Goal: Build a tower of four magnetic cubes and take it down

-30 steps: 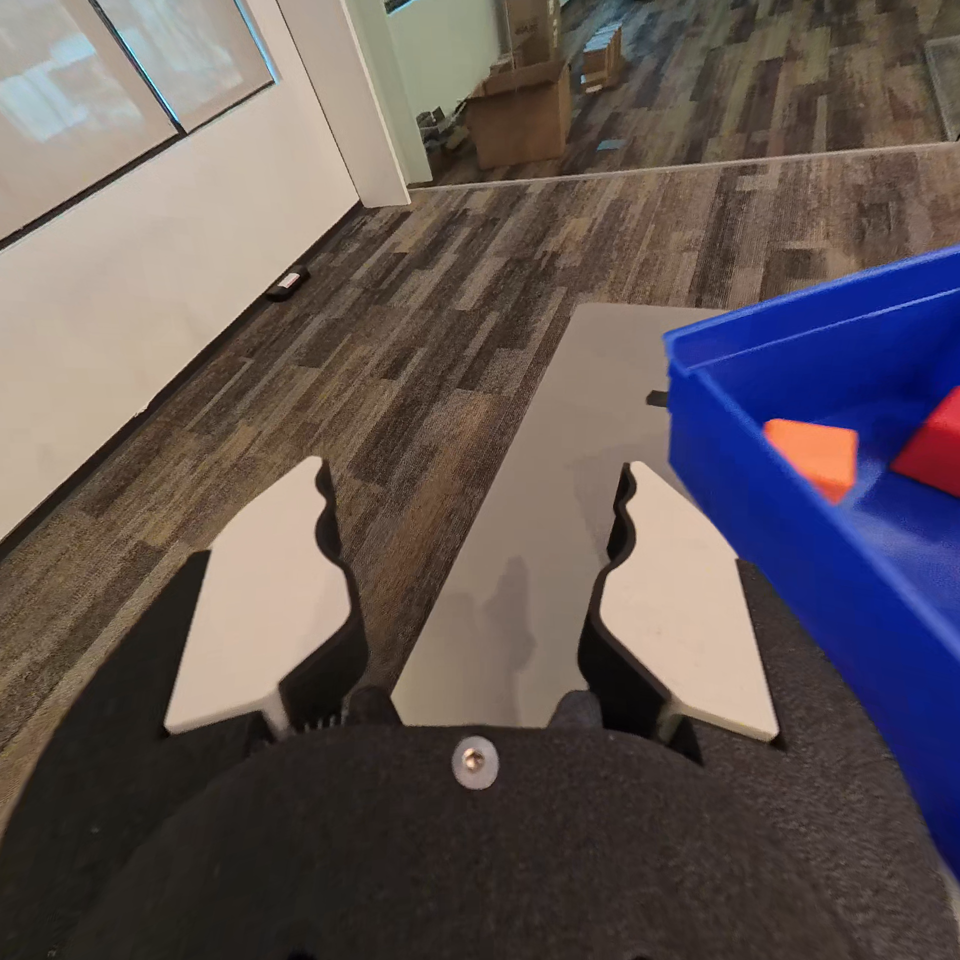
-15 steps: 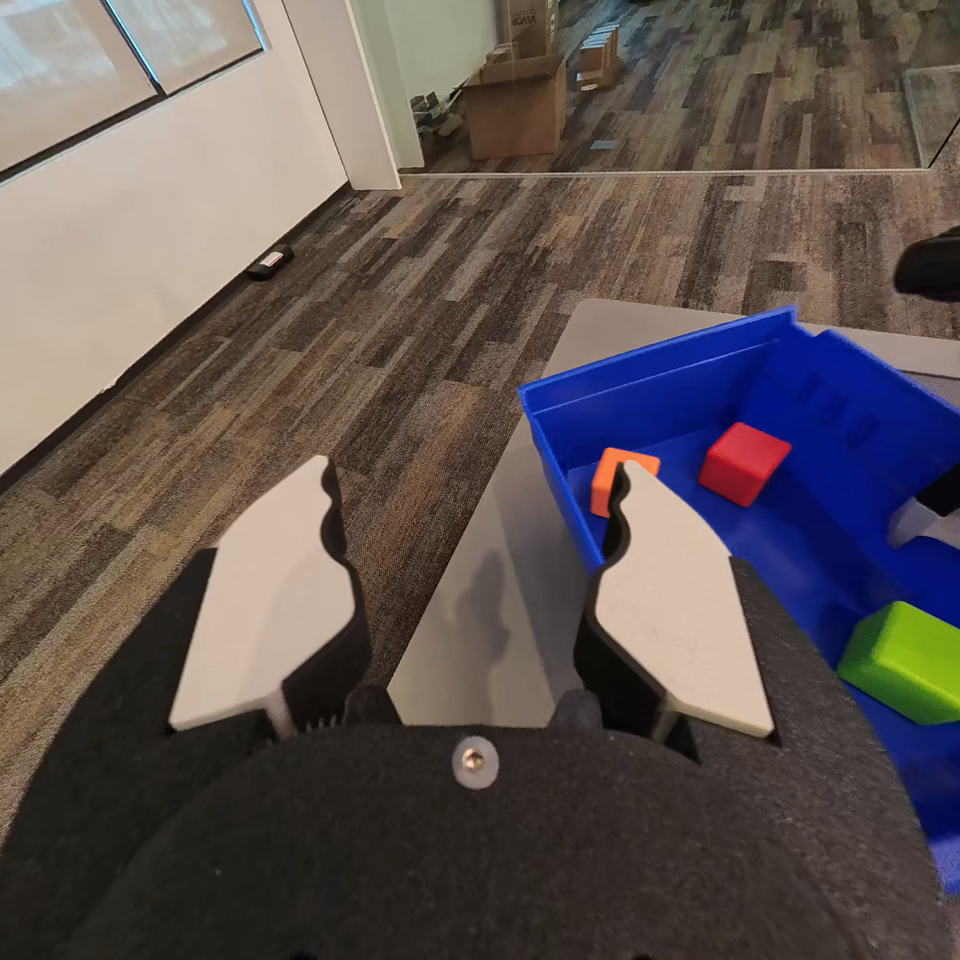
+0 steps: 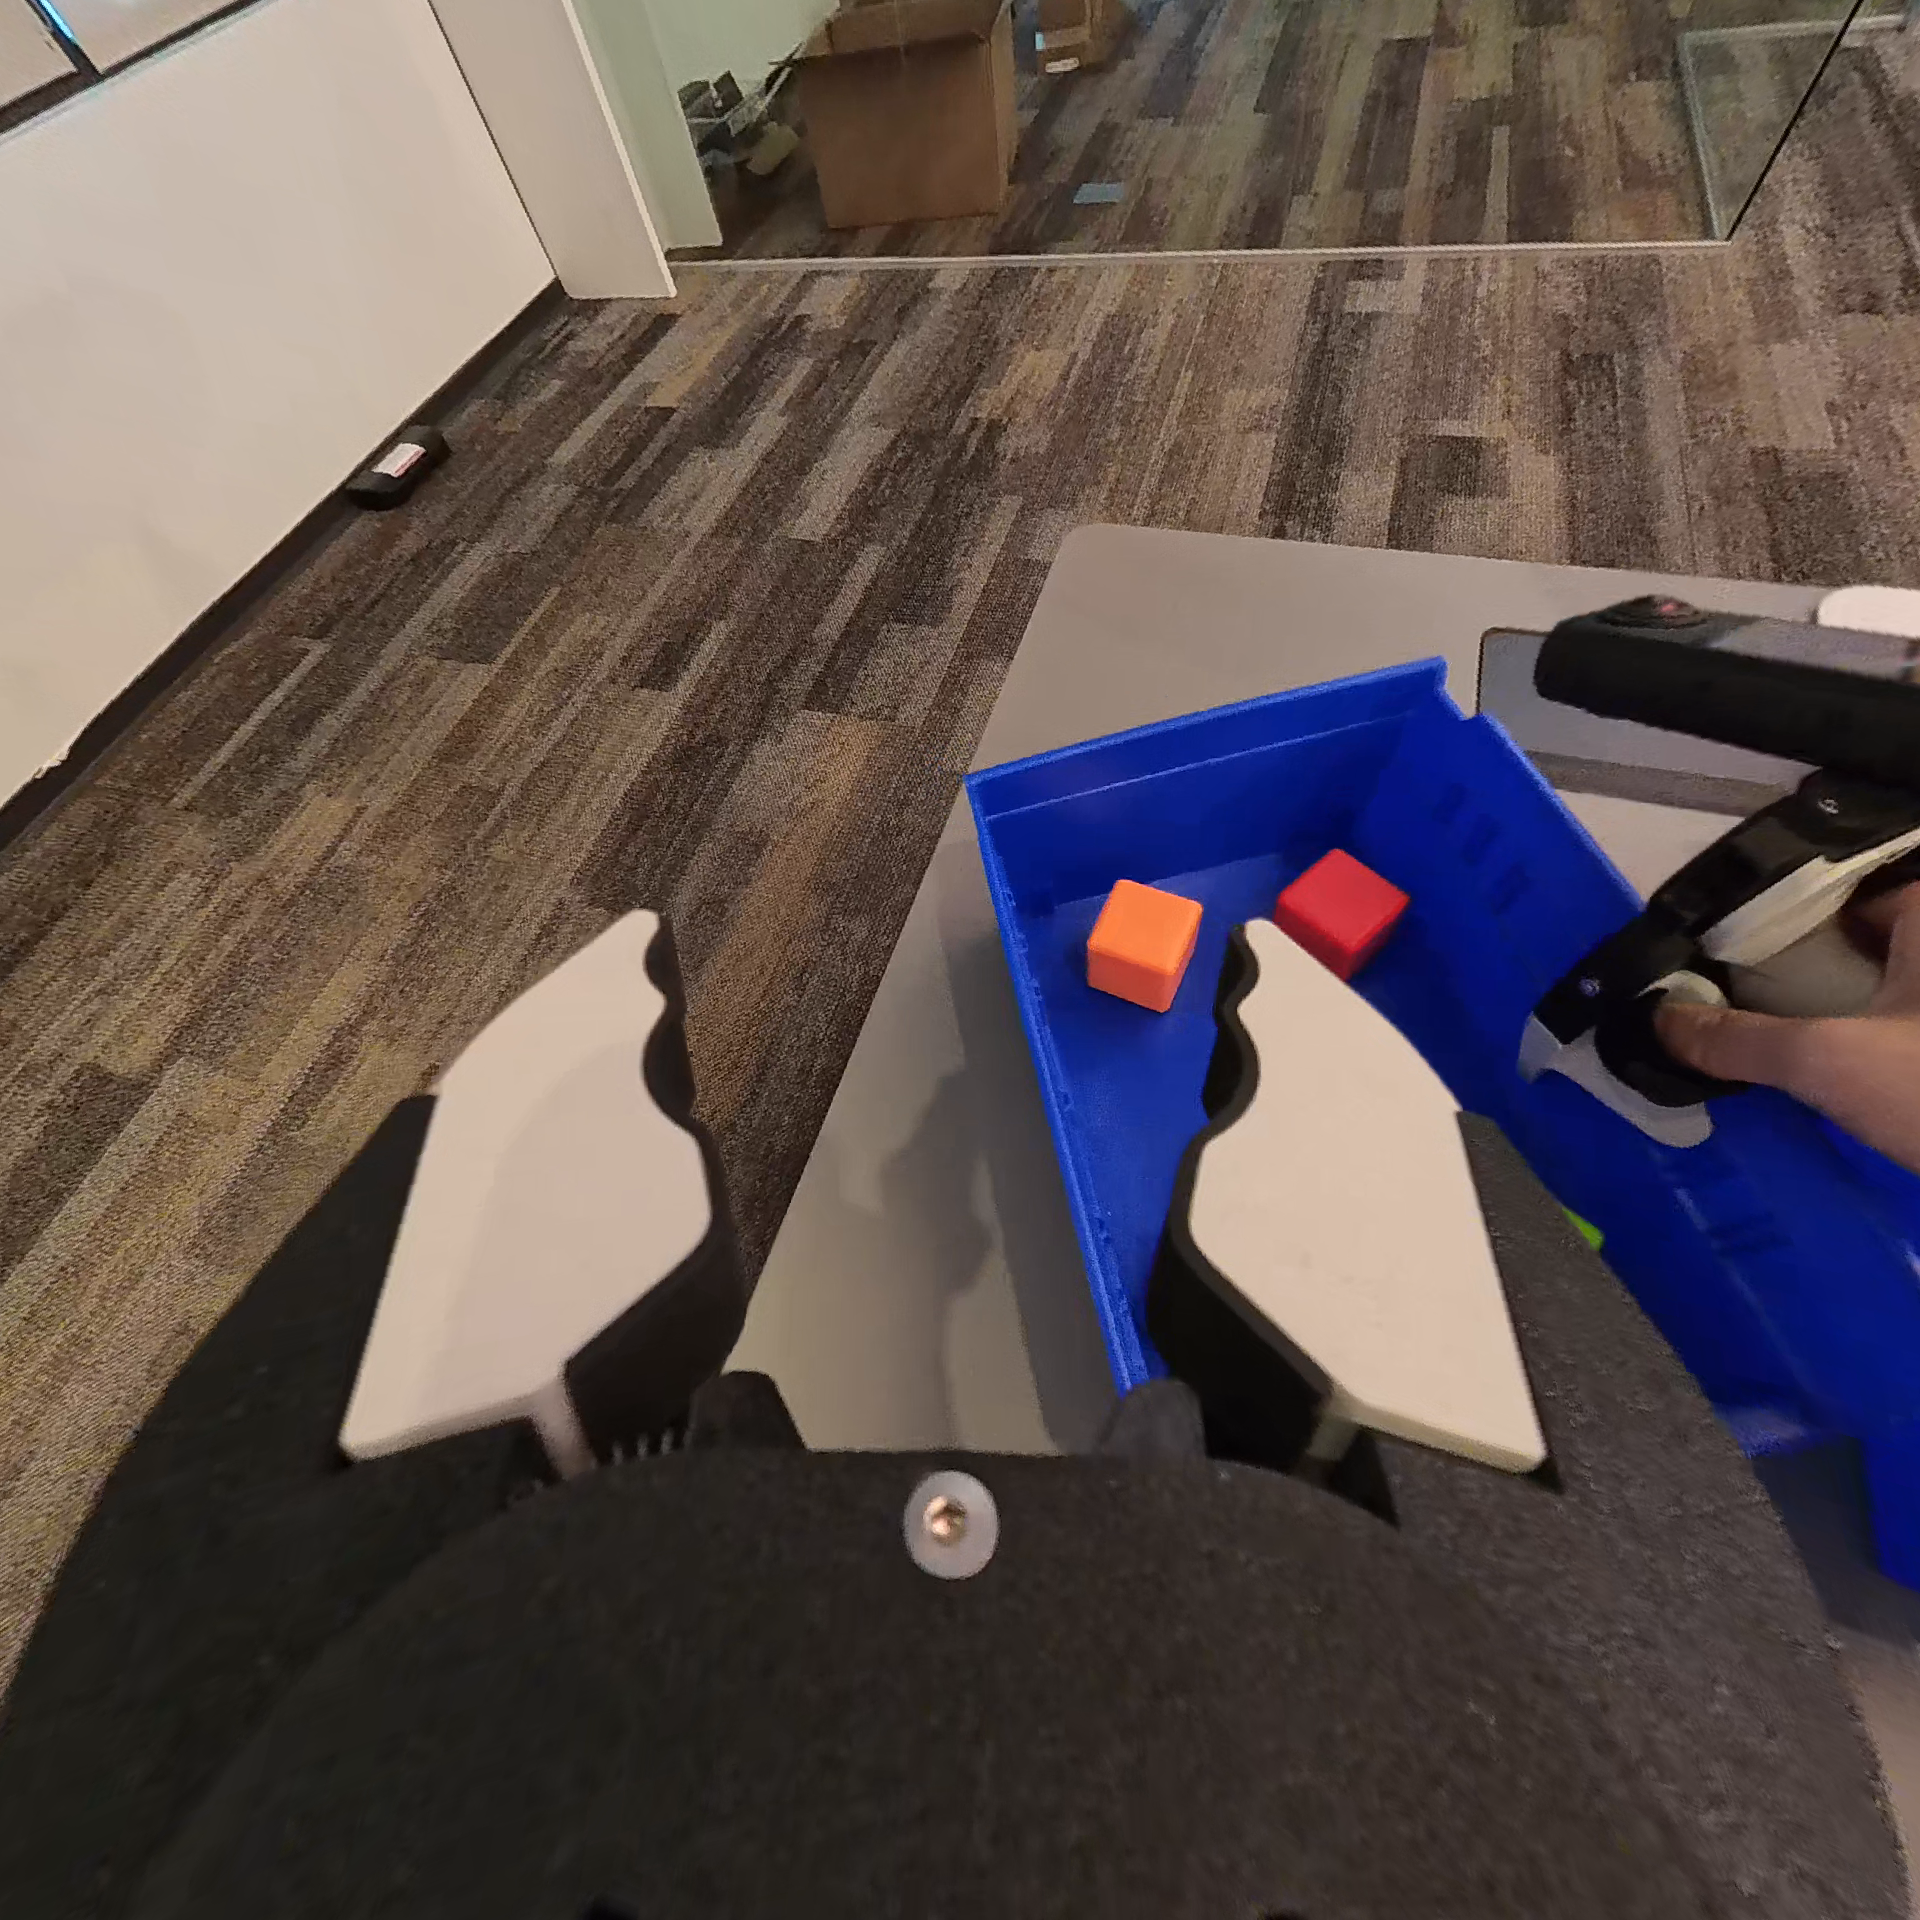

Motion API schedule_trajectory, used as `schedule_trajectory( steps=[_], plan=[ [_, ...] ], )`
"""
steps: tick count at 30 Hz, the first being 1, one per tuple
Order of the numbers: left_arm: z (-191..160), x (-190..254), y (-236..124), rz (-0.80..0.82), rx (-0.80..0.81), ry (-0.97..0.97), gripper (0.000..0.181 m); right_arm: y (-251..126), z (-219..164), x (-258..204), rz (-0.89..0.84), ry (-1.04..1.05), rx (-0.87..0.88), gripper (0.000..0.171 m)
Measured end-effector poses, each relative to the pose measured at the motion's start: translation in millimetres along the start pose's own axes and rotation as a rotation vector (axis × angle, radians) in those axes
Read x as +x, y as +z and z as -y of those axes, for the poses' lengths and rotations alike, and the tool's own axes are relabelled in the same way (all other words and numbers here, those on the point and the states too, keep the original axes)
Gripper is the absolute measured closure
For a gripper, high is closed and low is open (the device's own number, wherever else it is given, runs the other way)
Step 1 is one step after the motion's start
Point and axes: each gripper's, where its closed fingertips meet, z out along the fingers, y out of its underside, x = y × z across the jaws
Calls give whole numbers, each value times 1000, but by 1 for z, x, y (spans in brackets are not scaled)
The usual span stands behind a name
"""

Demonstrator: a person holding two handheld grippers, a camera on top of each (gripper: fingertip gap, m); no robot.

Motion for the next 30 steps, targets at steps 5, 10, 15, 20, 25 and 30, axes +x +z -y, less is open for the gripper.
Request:
schedule_trajectory(
  steps=[5,10,15,20,25,30],
  plan=[
    [-12,7,11,-50,-66,15,82,-25,25,4,-14,-75,309,149],
    [-38,6,32,-88,-191,19,80,-124,20,38,-375,-175,836,127],
    [-67,4,61,-128,-322,-8,81,-174,-45,80,-653,-179,960,126],
    [-97,11,83,-191,-463,3,85,-193,-107,135,-818,-102,956,124],
    [-103,18,87,-203,-492,24,86,-191,-149,177,-884,-30,885,123],
    [-103,24,85,-205,-503,50,86,-163,-178,213,-785,96,731,122]
  ],
)
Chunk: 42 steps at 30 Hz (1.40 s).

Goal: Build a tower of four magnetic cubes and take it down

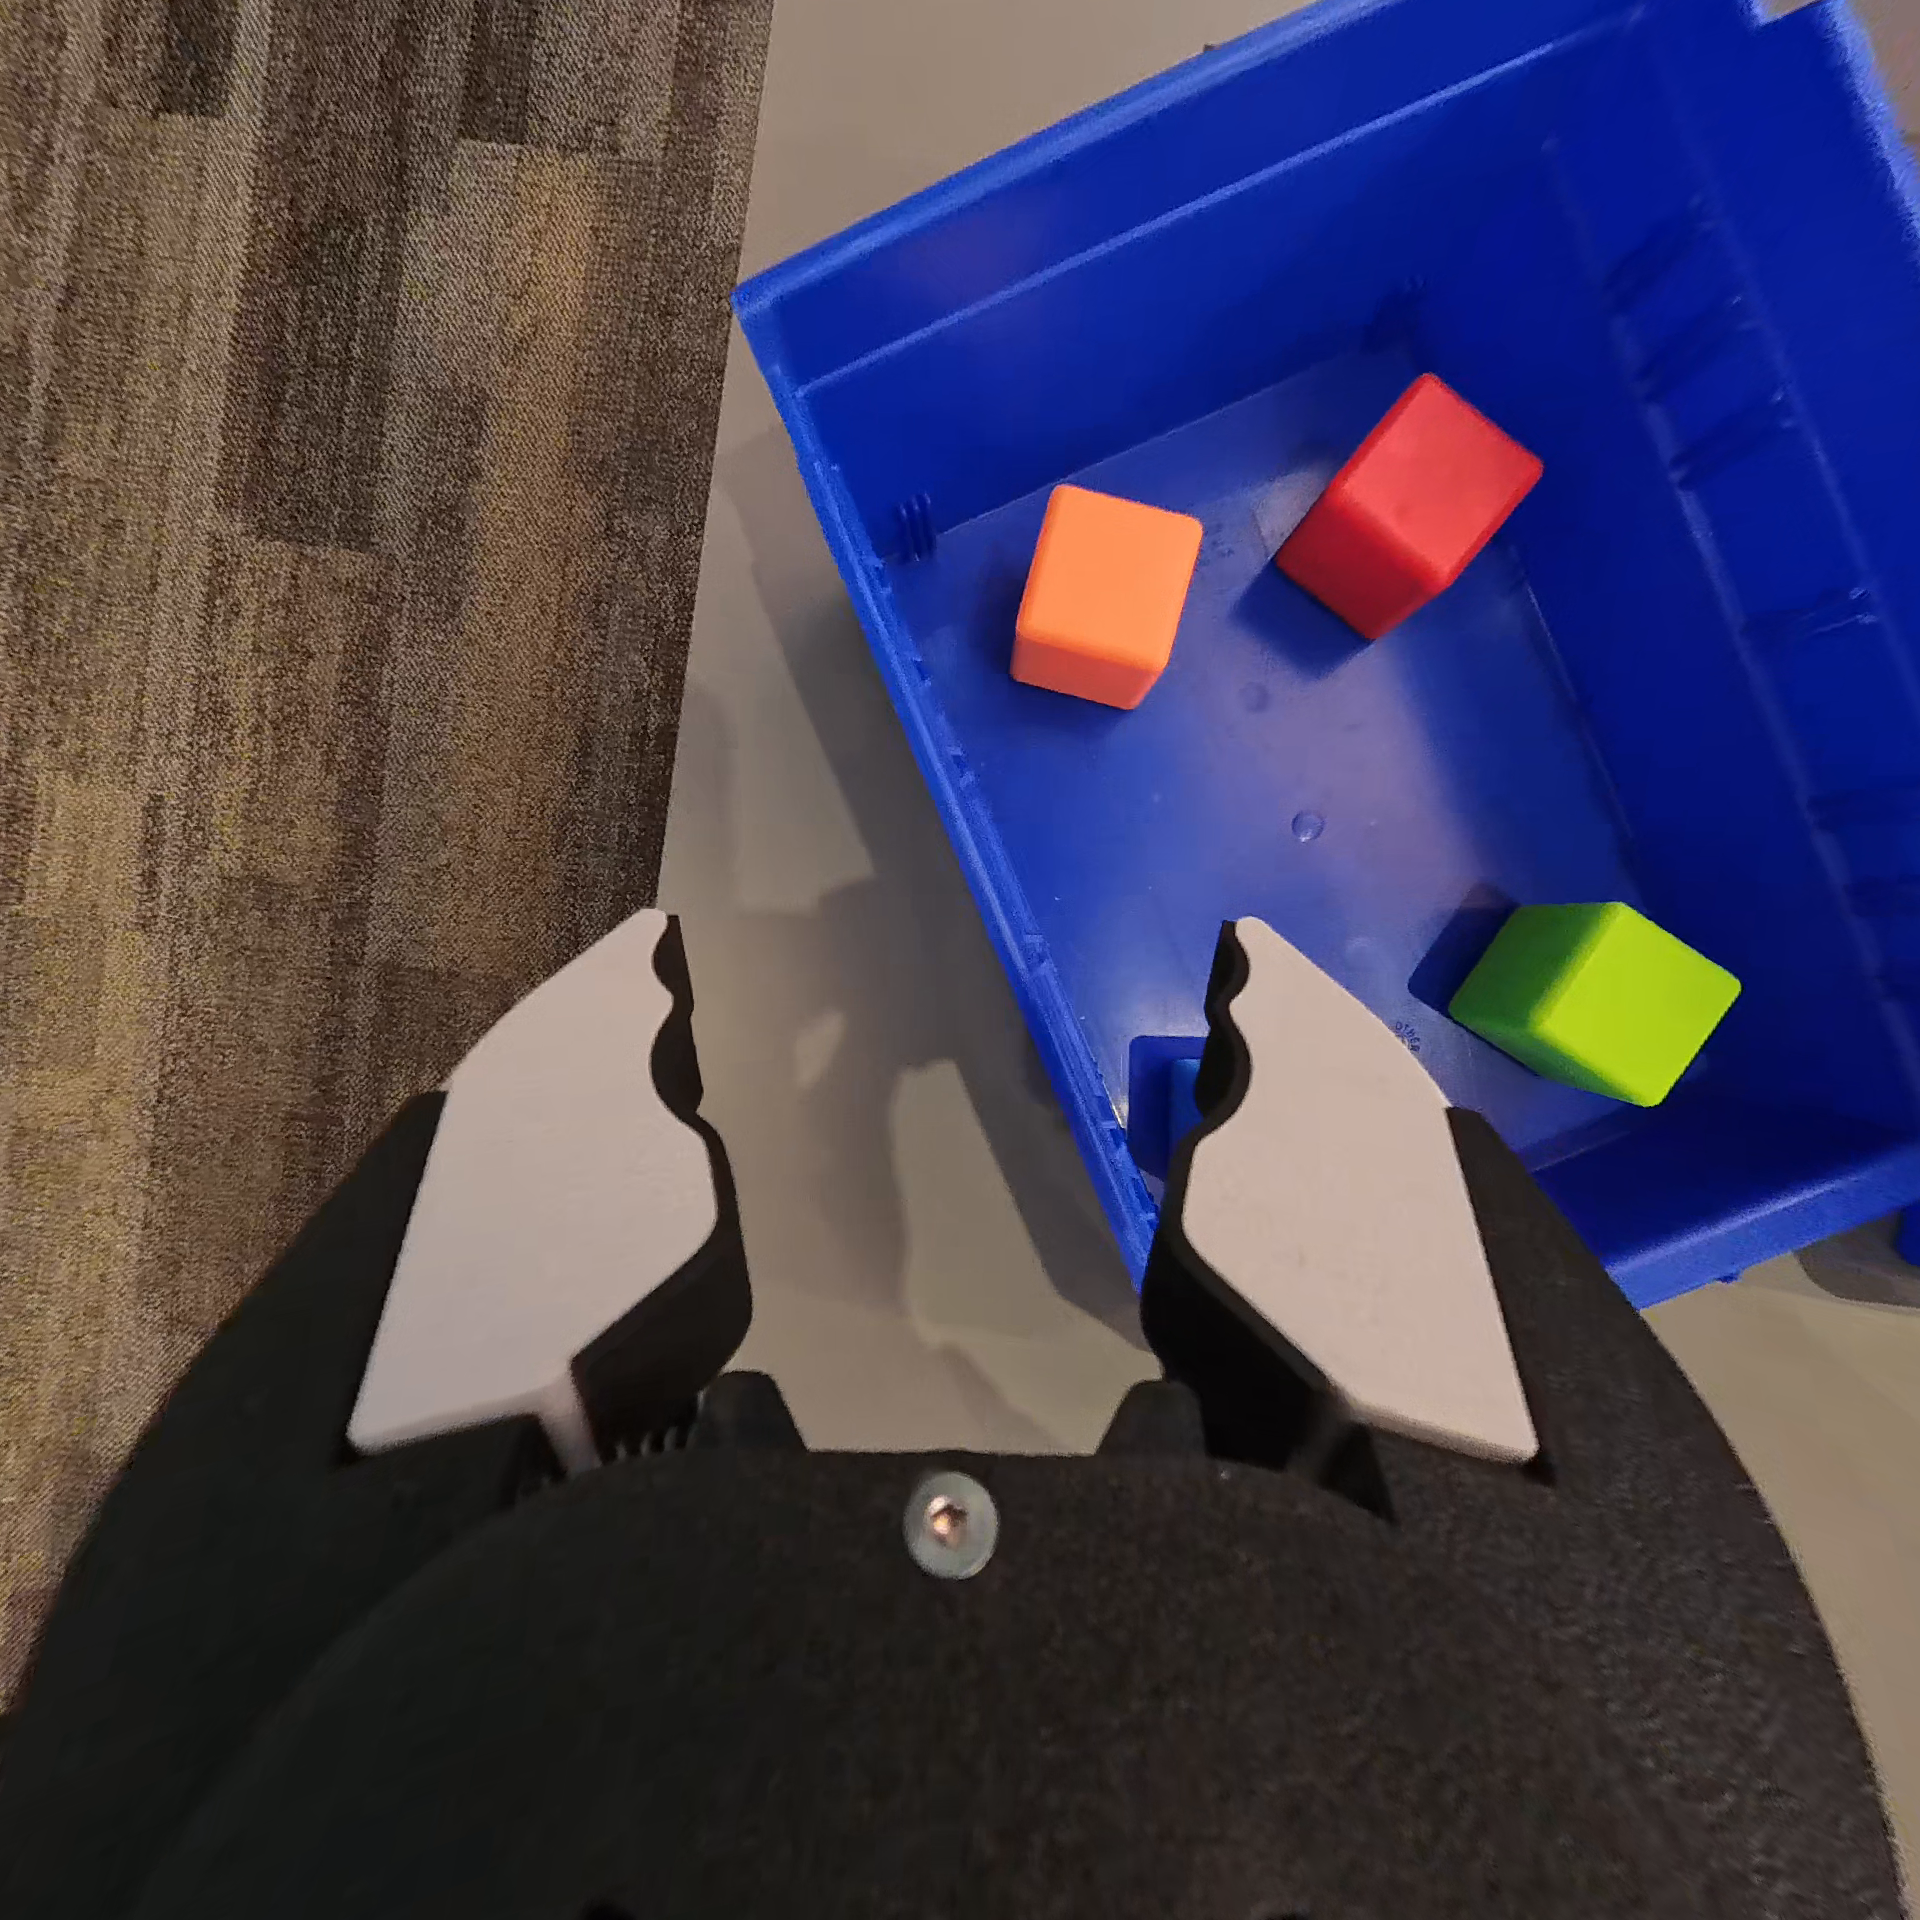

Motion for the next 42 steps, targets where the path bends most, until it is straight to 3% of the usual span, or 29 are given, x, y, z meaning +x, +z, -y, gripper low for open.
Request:
schedule_trajectory(
  steps=[5,7,9,13,20,32,40,42],
  plan=[
    [3,3,-3,7,12,10,88,29,-64,-25,271,160,-379,125],
    [5,4,-5,7,24,19,90,36,-86,-35,354,167,-512,140],
    [6,6,-6,2,30,24,90,37,-92,-45,453,213,-566,161],
    [8,7,-8,5,38,34,92,40,-97,-33,490,247,-575,162],
    [10,10,-9,9,47,46,96,53,-140,47,461,315,-592,164],
    [15,13,-12,60,47,68,93,44,-271,226,310,549,-679,163],
    [10,1,-8,79,25,16,95,38,-303,264,292,562,-680,163],
    [8,2,-8,58,25,4,94,38,-303,267,266,516,-669,155]
  ],
)
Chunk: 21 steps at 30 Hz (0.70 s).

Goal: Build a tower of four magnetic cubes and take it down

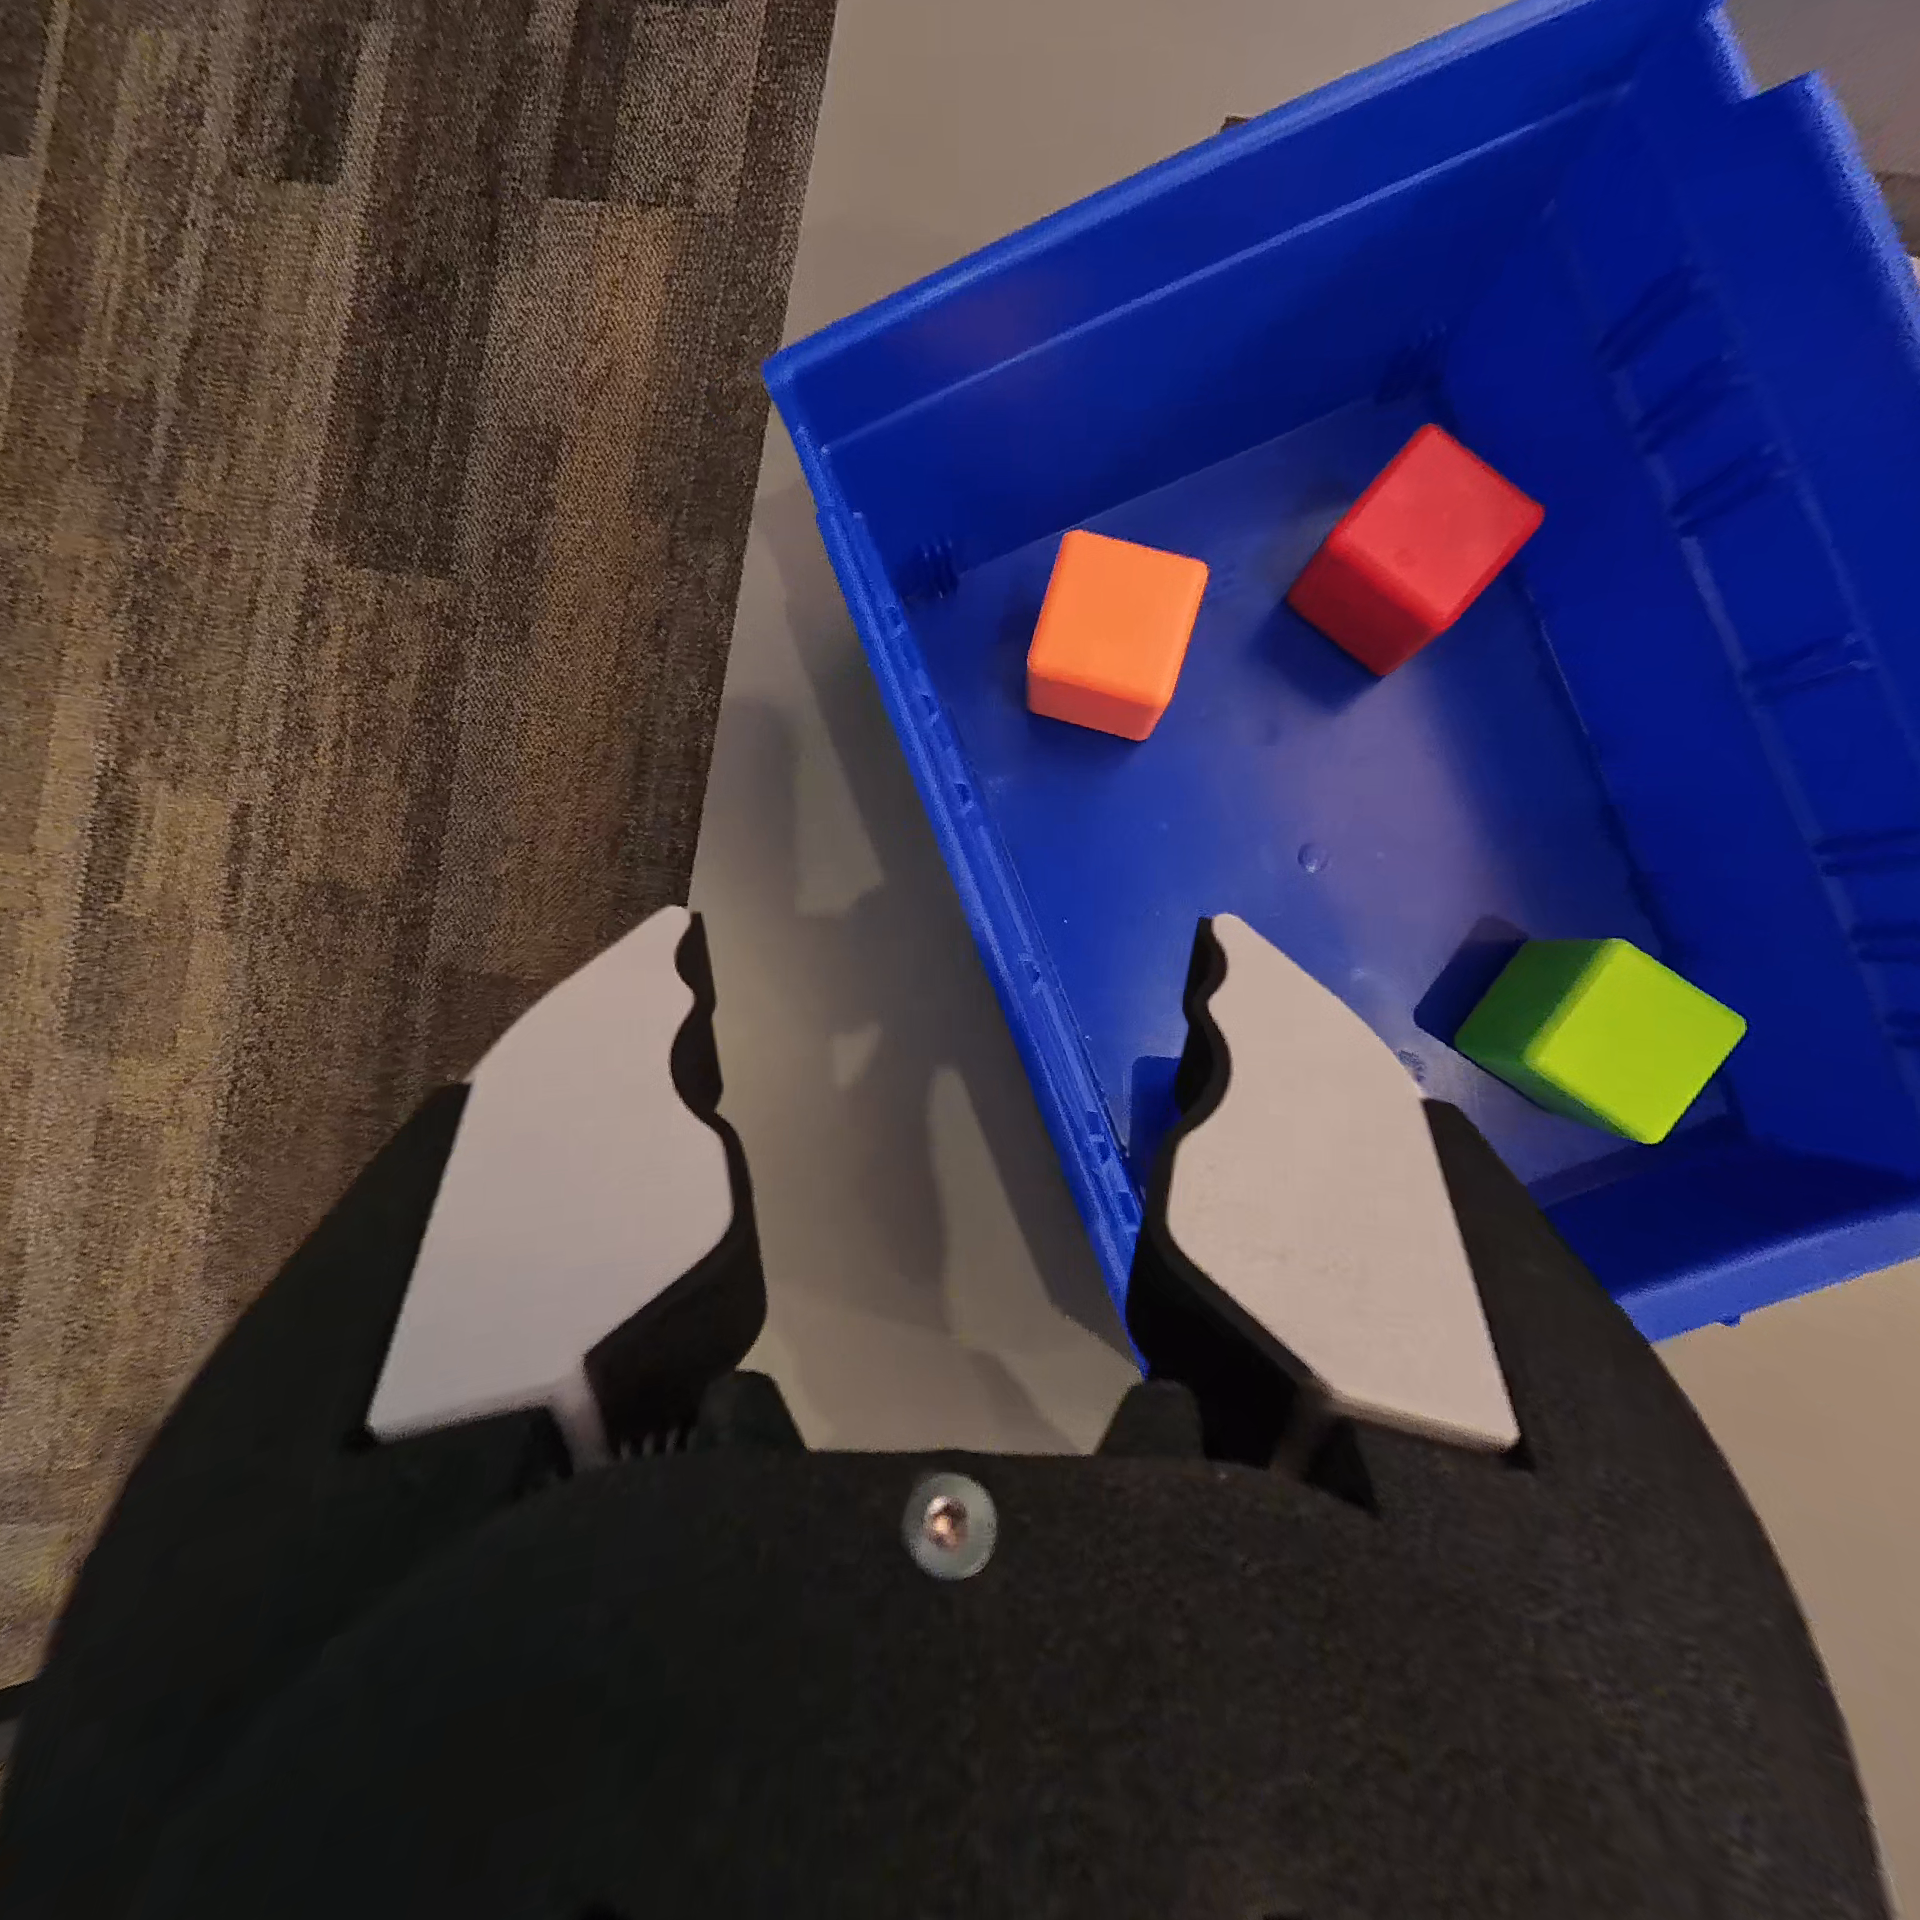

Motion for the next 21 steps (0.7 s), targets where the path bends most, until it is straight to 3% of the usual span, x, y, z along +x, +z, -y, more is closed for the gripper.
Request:
schedule_trajectory(
  steps=[2,8,11,15,21],
  plan=[
    [-3,2,0,-28,-4,-19,93,-7,3,8,-98,-53,40,142],
    [-12,13,12,-78,-68,-5,90,-76,41,4,-240,-49,419,139],
    [-10,5,20,1,-88,5,95,-117,54,-21,-150,-6,591,139],
    [-32,6,33,31,-232,15,99,-156,64,-57,-51,-35,750,140],
    [-62,14,49,1,-408,69,137,-139,59,-89,99,-78,680,140]
  ],
)
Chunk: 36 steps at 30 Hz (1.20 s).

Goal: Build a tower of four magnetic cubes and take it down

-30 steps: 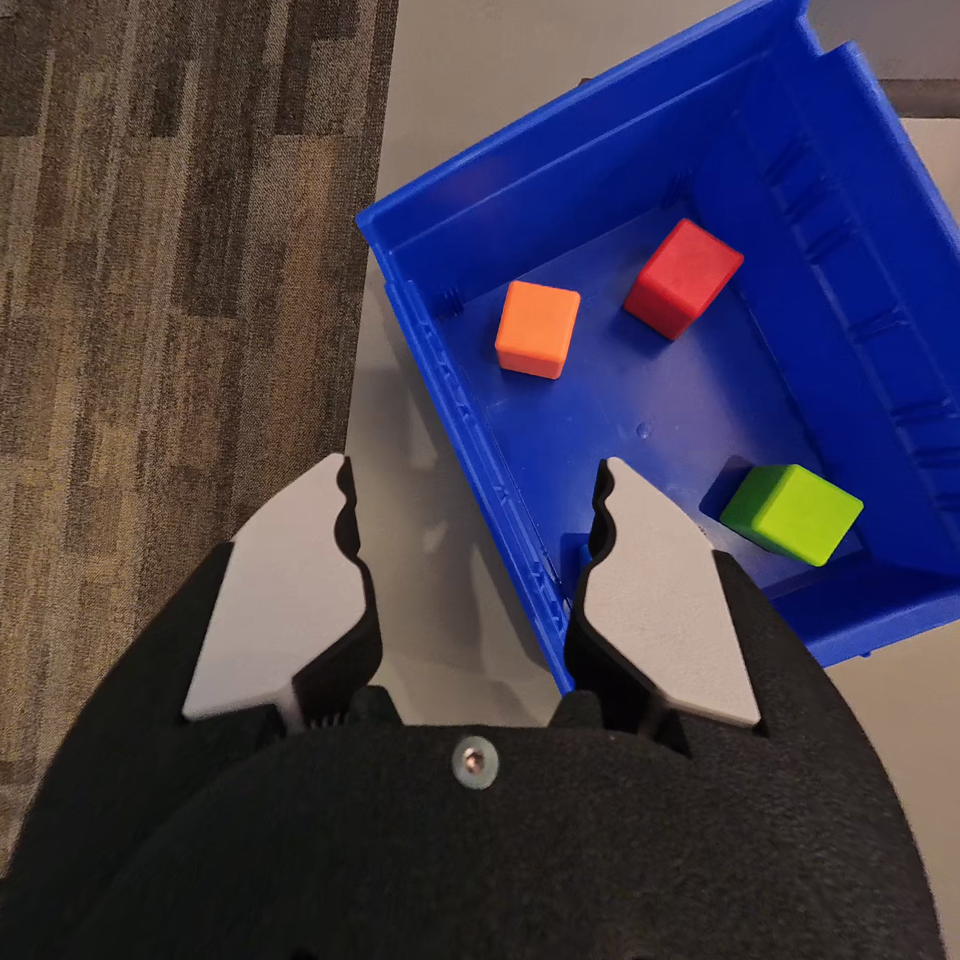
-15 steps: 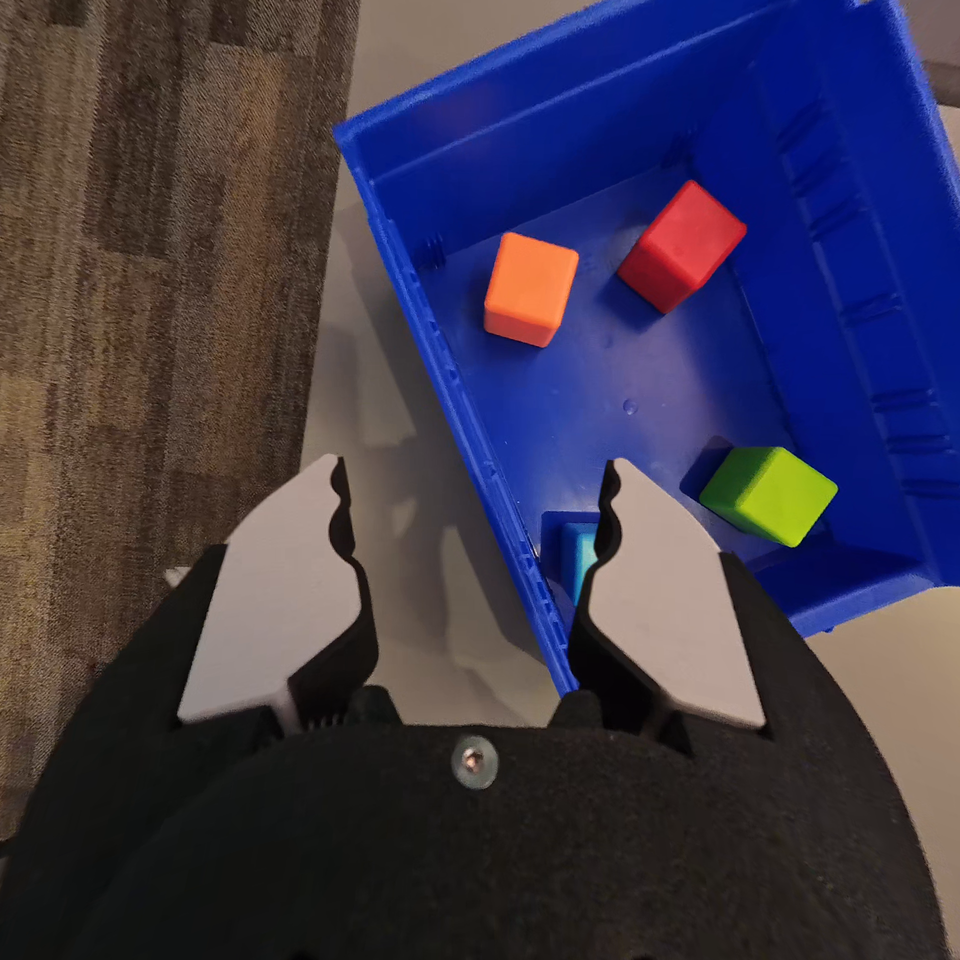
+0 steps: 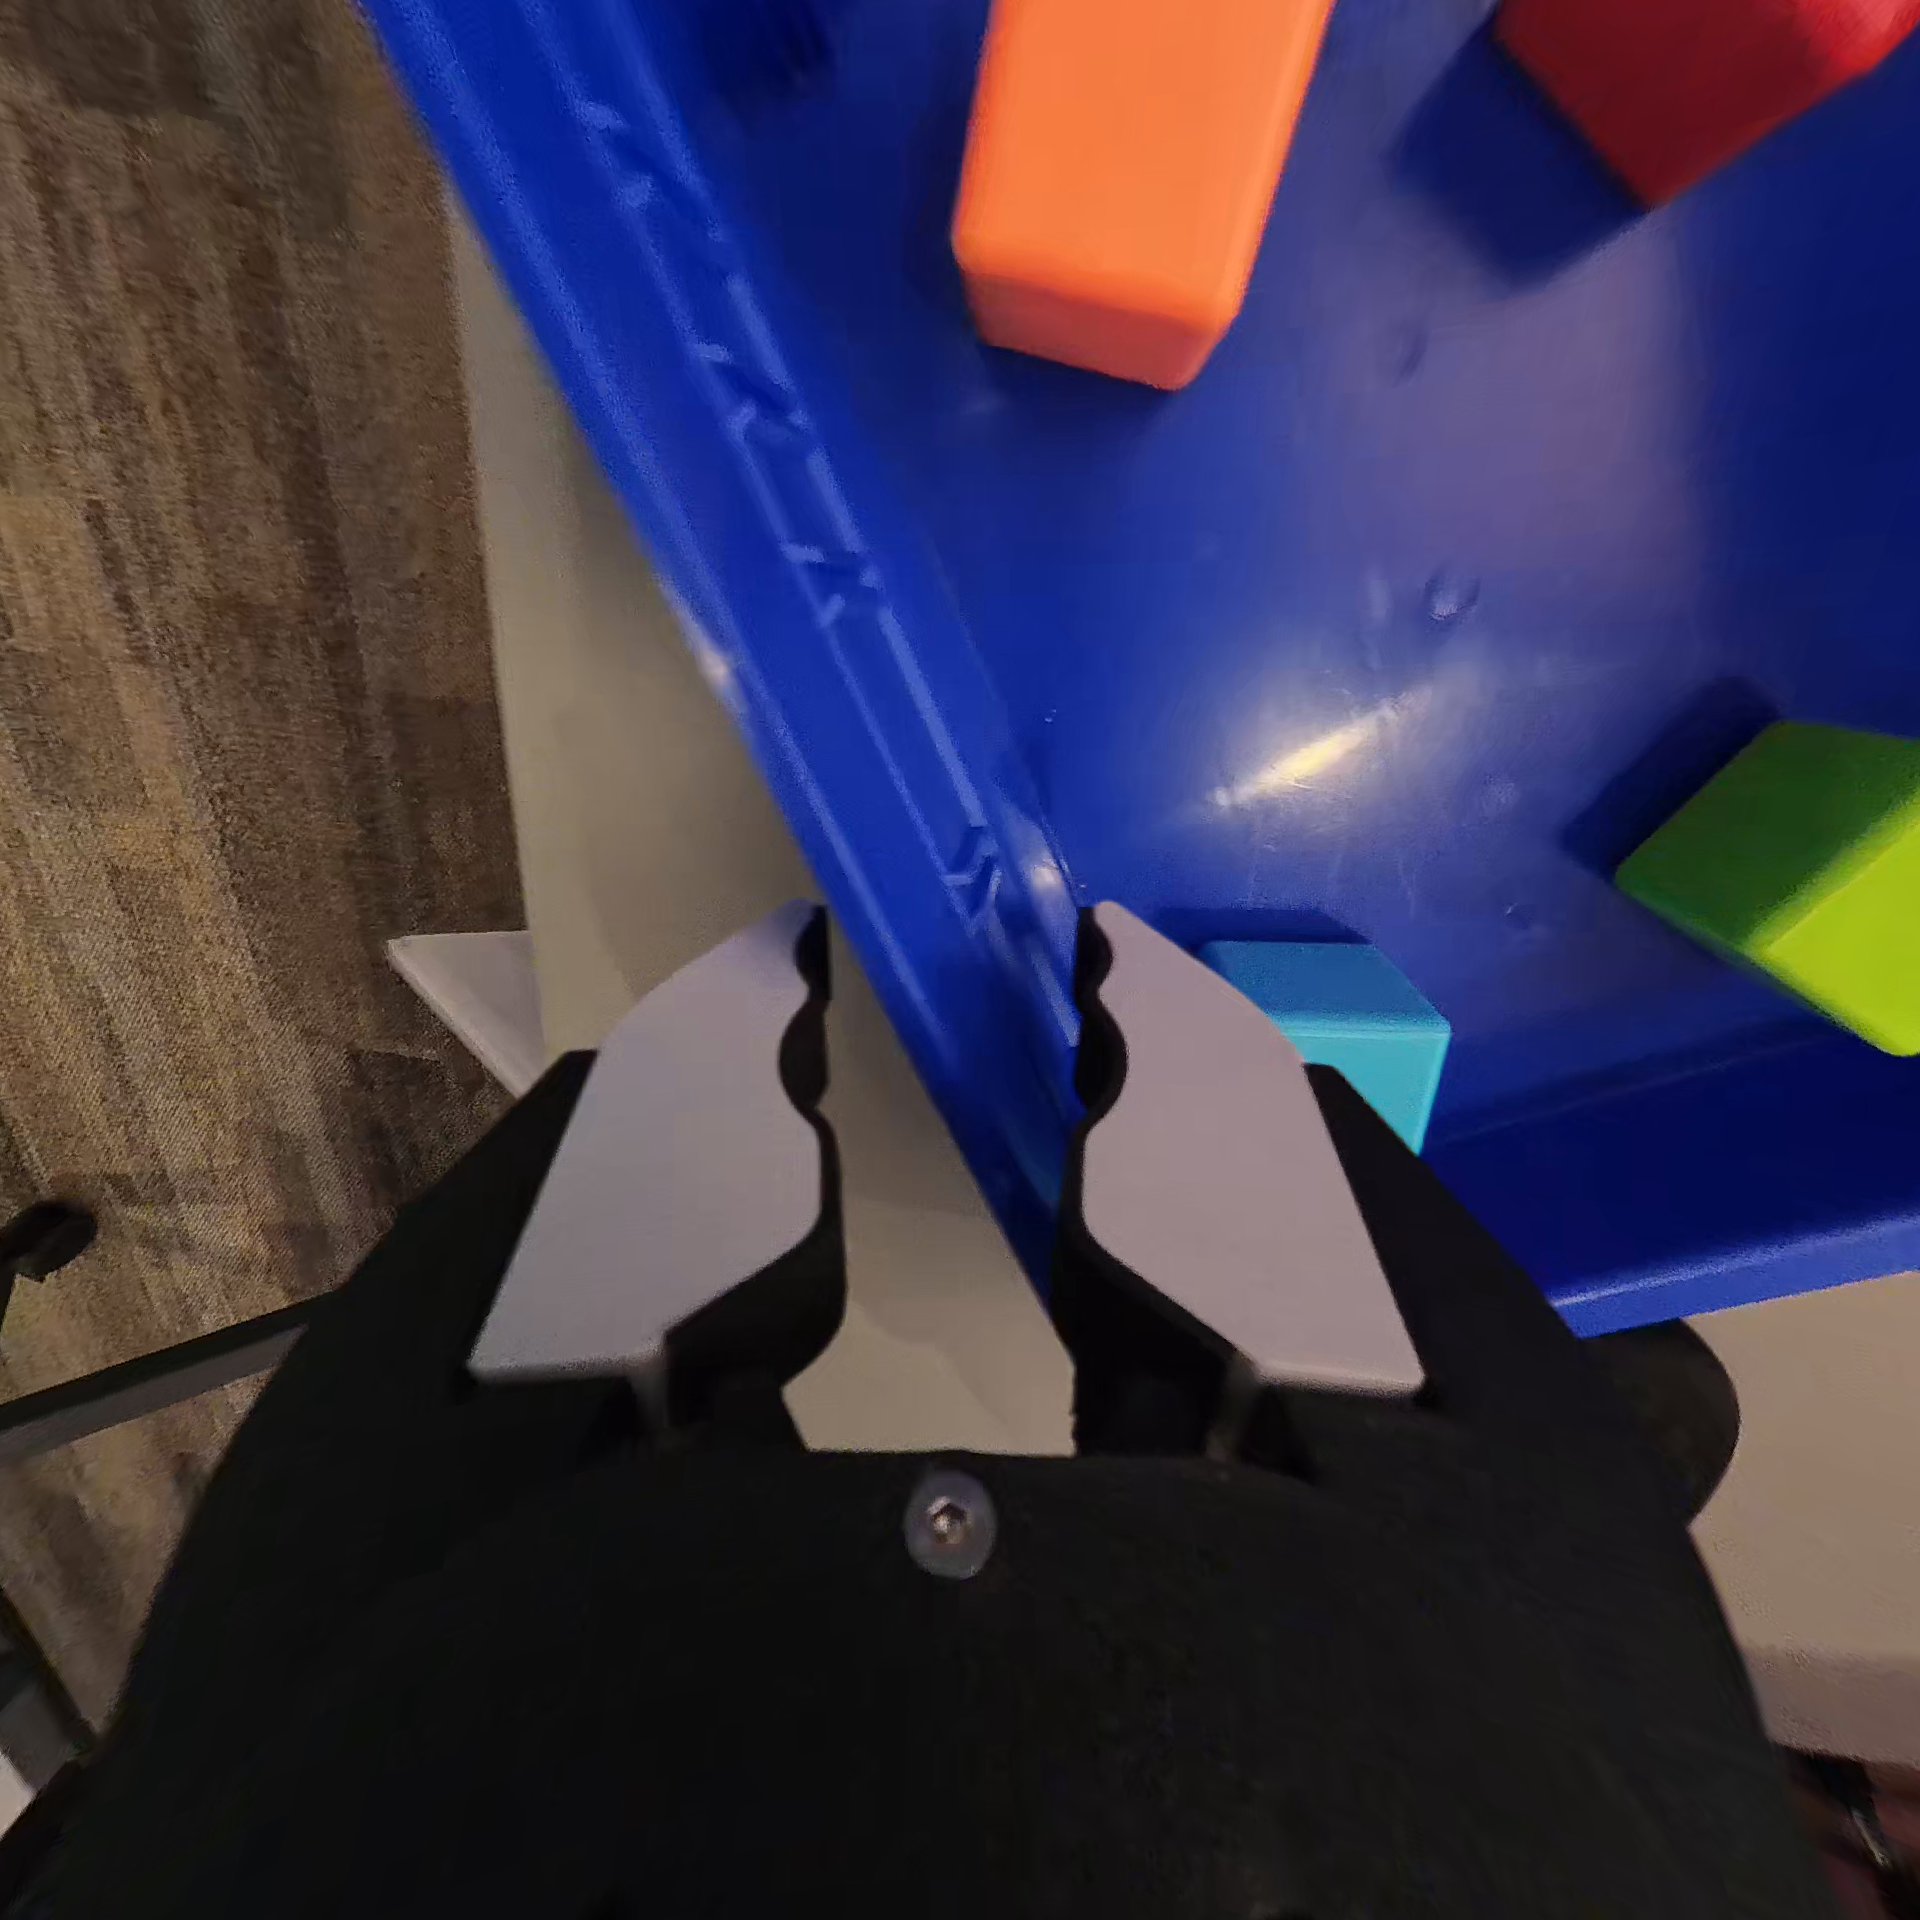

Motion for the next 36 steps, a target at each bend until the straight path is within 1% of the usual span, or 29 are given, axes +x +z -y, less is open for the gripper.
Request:
schedule_trajectory(
  steps=[1,2,5,10,12,15,19,22,24,26,27,28,29,31,32,33,35,36],
  plan=[
    [1,4,3,-10,-10,20,149,5,-1,-3,36,7,-1,140],
    [4,6,4,0,-7,38,154,8,-2,-3,57,18,-4,140],
    [14,6,4,71,-1,109,153,15,-8,3,51,38,-27,140],
    [39,34,5,23,94,267,156,26,-11,0,66,33,-40,140],
    [50,47,6,36,134,343,156,32,-16,-5,80,27,-70,139],
    [65,60,7,106,183,426,151,44,-23,-12,91,-3,-112,140],
    [69,65,7,128,175,409,149,59,-33,-22,92,-61,-177,139],
    [69,64,3,107,204,396,147,67,-37,-27,76,-105,-207,139],
    [72,62,-12,90,263,373,134,70,-37,-30,72,-125,-210,139],
    [76,61,-39,72,363,355,128,71,-36,-33,75,-141,-207,140],
    [76,67,-57,38,425,363,125,72,-36,-34,78,-149,-205,140],
    [73,81,-75,-39,485,392,122,72,-35,-35,78,-157,-202,140],
    [66,102,-93,-143,536,441,114,72,-34,-36,77,-162,-197,140],
    [38,151,-116,-377,570,605,91,73,-34,-36,76,-162,-191,139],
    [24,171,-118,-445,562,697,90,74,-35,-35,79,-160,-195,139],
    [14,184,-114,-451,534,807,98,74,-36,-35,81,-159,-203,139],
    [4,200,-93,-402,470,987,108,76,-39,-33,78,-155,-214,139],
    [2,206,-81,-382,429,1035,111,76,-40,-32,78,-151,-217,139]
  ],
)
